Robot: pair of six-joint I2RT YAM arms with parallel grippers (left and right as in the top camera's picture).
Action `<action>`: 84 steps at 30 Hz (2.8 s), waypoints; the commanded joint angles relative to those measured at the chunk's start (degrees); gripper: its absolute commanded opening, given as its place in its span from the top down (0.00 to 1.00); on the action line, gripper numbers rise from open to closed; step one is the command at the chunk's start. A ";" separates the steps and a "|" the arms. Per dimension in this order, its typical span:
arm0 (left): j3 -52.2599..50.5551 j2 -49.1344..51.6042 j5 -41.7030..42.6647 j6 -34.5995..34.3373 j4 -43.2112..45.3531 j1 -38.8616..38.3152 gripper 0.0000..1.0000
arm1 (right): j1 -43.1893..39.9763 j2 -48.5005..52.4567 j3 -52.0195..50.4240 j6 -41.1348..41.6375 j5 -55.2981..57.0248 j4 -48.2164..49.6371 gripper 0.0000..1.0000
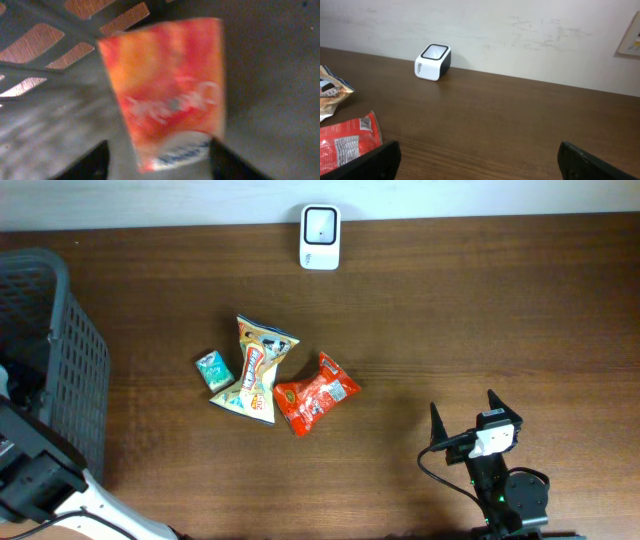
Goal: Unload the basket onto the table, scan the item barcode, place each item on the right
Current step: 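Reach the left gripper into the basket and grasp the orange tissue pack, then carry the orange tissue pack right and drop it near the right arm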
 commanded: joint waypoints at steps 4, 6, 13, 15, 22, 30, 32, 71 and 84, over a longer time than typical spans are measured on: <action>-0.35 2.47 -0.48 1.05 -0.35 0.50 0.57 | 0.46 -0.42 -0.35 -0.39 0.11 -0.20 0.01; -0.09 2.47 0.04 1.07 -0.52 0.31 0.57 | 0.46 -0.42 -0.35 -0.39 0.11 -0.20 0.01; 2.89 0.33 1.86 1.95 -0.52 0.31 0.19 | 0.46 -0.42 -0.35 -0.39 0.11 -0.20 0.01; 3.19 -0.07 1.84 2.67 0.59 0.31 0.11 | 0.46 -0.42 -0.35 -0.39 0.11 -0.20 0.01; 1.42 0.39 1.86 3.65 5.53 0.31 0.07 | 0.46 -0.42 -0.35 -0.42 0.11 -0.20 0.01; 1.27 4.44 1.88 3.63 6.12 0.31 0.38 | 0.46 -0.42 -0.35 -0.39 0.11 -0.20 0.01; 1.31 4.37 1.88 3.63 6.16 0.31 0.77 | 0.46 -0.42 -0.35 -0.39 0.11 -0.20 0.01; -8.96 -19.58 29.35 11.10 -7.85 -59.80 0.89 | 0.46 -0.42 -0.35 -0.42 0.11 -0.20 0.01; -8.96 -12.26 29.51 11.10 3.02 -81.22 0.69 | 0.46 -0.42 -0.35 -0.39 0.11 -0.20 0.01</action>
